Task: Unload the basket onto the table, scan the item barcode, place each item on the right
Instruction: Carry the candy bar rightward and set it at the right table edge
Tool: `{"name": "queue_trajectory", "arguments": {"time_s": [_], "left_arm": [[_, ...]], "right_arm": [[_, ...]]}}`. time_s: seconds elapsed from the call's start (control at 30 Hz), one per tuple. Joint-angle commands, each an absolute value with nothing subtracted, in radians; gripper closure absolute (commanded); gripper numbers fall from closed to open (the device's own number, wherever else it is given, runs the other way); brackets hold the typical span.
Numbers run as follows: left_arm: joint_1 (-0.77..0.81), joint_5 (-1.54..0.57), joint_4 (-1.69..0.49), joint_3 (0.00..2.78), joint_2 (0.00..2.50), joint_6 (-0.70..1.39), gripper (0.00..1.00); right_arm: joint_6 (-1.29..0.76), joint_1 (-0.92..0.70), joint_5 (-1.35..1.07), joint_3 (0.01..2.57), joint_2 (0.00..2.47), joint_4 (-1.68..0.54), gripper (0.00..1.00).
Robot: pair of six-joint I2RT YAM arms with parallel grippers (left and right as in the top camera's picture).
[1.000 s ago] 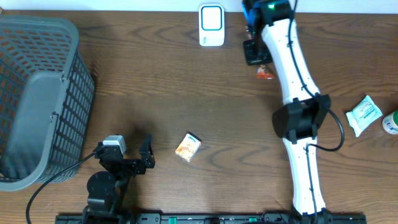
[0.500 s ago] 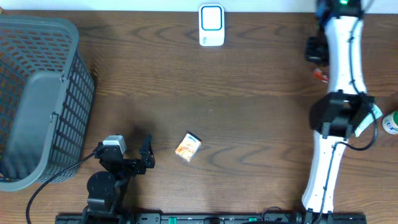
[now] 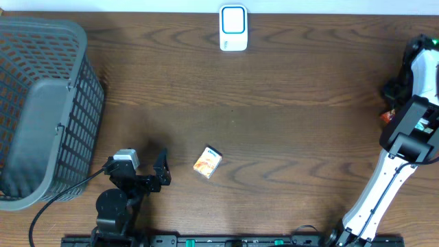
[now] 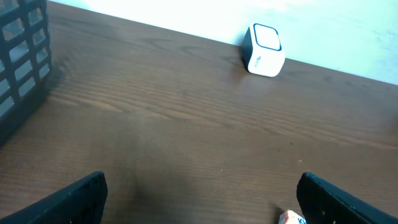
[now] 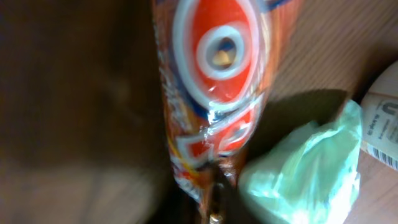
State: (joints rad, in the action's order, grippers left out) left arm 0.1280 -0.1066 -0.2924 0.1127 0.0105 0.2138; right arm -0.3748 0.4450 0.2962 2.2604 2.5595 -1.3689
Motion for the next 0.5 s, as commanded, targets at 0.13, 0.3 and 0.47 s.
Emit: {"name": "queue_trajectory", "arguments": {"time_s": [0.13, 0.3, 0.47], "left_arm": [[0.126, -0.12, -0.322, 0.099, 0.004, 0.223, 0.02], [0.126, -0.12, -0.322, 0.099, 0.004, 0.223, 0.02], [0.125, -0.12, -0.322, 0.099, 0.004, 0.223, 0.02]], "right_arm": [[-0.346, 0.461, 0.282, 2.306, 2.525, -1.406, 0.01], [-0.336, 0.439, 0.17, 2.514, 2.488, -1.5, 0.01], [-0.336, 0.409, -0.037, 2.653, 2.448, -1.531, 0.01]]}}
